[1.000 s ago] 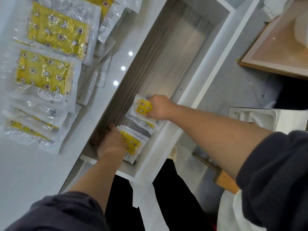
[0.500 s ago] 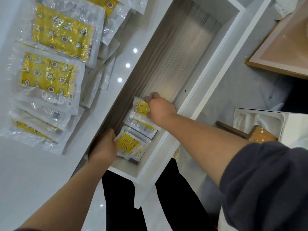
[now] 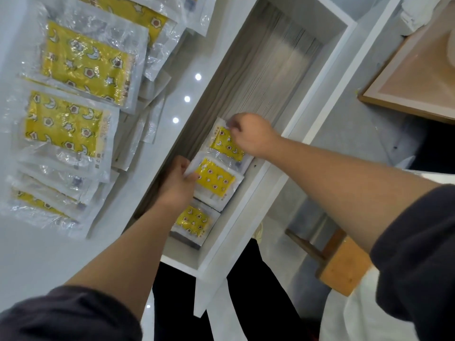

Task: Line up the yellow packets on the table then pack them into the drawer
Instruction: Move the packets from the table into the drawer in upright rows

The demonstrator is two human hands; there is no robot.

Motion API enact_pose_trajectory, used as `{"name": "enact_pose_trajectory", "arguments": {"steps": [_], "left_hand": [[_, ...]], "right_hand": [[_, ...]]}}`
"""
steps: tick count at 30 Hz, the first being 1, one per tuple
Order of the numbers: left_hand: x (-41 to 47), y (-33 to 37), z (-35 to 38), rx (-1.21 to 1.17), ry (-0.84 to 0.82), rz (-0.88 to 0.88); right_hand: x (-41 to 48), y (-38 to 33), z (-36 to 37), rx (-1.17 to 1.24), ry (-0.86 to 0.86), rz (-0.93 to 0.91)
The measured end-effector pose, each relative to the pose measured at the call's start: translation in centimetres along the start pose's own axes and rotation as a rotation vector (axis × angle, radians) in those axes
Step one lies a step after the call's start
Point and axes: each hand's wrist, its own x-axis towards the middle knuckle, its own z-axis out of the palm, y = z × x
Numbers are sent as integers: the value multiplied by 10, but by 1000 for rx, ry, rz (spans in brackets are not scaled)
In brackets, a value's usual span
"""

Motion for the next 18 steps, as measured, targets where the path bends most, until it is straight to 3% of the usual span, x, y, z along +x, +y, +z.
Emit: {"name": "enact_pose_trajectory", "arguments": {"steps": [2, 4, 6, 11, 18], "left_hand": [[9, 16, 7, -81, -3, 8], [17, 29, 14, -165, 7, 25], [21, 33, 19, -133, 64, 18], [25, -2, 29, 377, 198, -18], [31, -20, 47, 664, 260, 29]], "right_hand": [[-2, -1, -8, 182, -230, 26], [-1, -1, -12, 93, -361, -3], [6, 4, -13, -26, -321, -24], [38, 18, -31, 40, -56, 99], [52, 34, -31, -139, 109, 210]]}}
